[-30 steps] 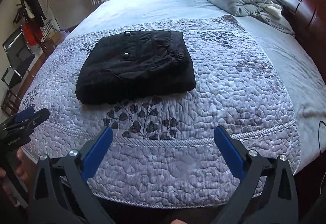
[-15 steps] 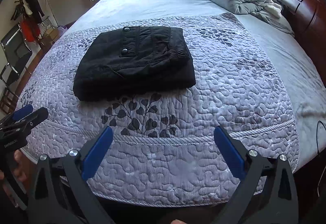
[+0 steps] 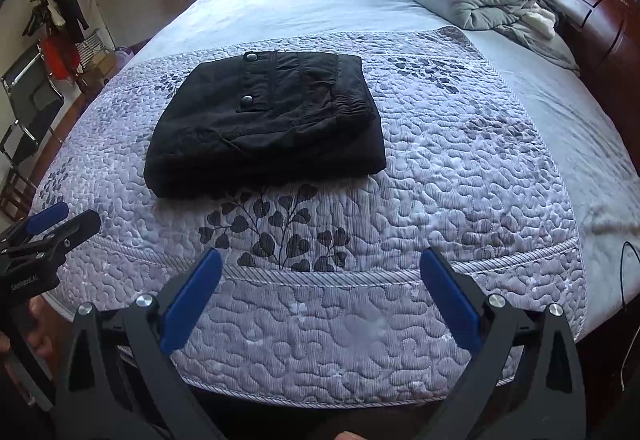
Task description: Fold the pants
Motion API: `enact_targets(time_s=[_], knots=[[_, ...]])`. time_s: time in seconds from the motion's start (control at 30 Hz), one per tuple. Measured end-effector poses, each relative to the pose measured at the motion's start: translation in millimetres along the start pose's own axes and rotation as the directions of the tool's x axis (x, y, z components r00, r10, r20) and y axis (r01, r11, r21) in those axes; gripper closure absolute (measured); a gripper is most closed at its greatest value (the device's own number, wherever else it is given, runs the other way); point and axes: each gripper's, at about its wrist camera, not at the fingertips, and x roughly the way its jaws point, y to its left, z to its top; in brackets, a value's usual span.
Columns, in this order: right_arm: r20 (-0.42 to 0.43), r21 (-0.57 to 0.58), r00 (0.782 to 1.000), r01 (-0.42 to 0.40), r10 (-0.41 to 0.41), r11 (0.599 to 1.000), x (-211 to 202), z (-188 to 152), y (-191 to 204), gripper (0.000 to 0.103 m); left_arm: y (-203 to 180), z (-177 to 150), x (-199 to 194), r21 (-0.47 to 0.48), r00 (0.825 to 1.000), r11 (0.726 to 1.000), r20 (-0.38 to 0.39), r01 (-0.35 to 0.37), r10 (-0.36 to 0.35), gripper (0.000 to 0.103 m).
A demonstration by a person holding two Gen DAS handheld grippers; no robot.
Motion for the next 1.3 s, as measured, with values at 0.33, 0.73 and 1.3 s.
enact_targets(time_s=[0.33,0.73,1.3], knots=[[0.004,-0.008,1.000,-0.003,0.003,1.000,-1.0,0.1,2.8,0.004,0.1,0.8,-2.0,0.003,1.000,1.000,0.002,-0.002,0.002,0.004],[0.001,-0.006,1.000,-0.006,0.006,1.000,1.8,-0.5,3.9,0.004,1.4,2.3,-1.1,0.000,1.000,1.000,0.004,-0.008,0.008,0.004],[-0.024,-0.012,1.000,-0.009,0.009,1.000,17.0,1.4,6.4,0.004,3.3,5.2,5.3,0.008,1.000,1.000,0.012,-0.004,0.004,0.004]])
